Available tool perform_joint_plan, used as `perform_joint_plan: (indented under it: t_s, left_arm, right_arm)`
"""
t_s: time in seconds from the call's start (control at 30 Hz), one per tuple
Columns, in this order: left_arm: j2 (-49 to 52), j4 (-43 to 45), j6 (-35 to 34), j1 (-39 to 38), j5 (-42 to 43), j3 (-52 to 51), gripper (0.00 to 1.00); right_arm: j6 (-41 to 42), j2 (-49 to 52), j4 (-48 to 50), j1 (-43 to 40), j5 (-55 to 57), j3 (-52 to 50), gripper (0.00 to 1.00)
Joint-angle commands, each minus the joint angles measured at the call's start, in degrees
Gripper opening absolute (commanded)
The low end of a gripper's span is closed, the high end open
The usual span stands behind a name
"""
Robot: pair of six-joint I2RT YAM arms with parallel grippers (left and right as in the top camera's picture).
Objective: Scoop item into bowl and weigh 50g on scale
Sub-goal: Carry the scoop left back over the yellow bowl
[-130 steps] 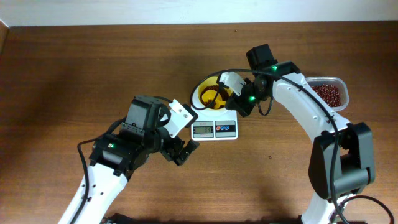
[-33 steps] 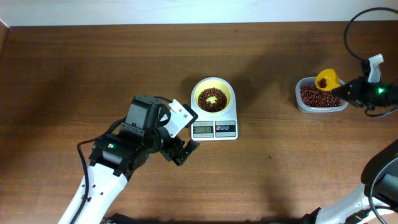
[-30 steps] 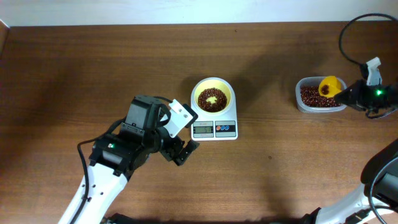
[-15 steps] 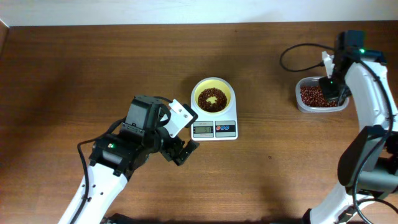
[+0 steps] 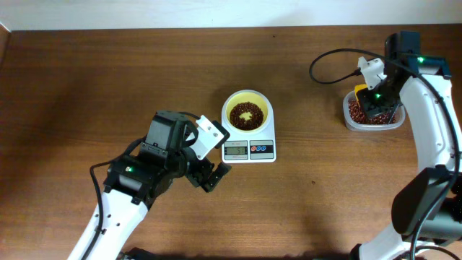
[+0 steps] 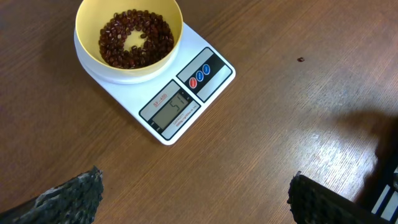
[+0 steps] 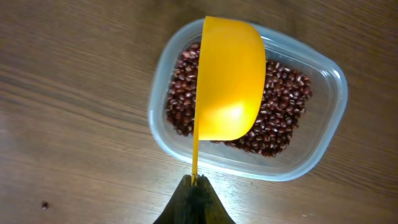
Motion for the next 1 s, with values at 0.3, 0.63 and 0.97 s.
perform_joint_plan:
  t_s: [0.3,0.63,0.97]
  left_arm:
    - [-0.7,0.1,-0.4,-0.1,-0.2,-0.3,0.99]
    - [-0.7,0.1,-0.4,-0.1,-0.2,-0.3,0.99]
    - [-0.7,0.1,-0.4,-0.1,-0.2,-0.3,0.99]
  right_arm:
    - [0.5,-2.6,14.6,6.3,-35.8,1.0,0.04]
    - [0.5,5.3,14.7,21.0,-35.8,0.8,0.04]
    - [0.5,11.9,14.6,26.7,-25.2,0.0,0.04]
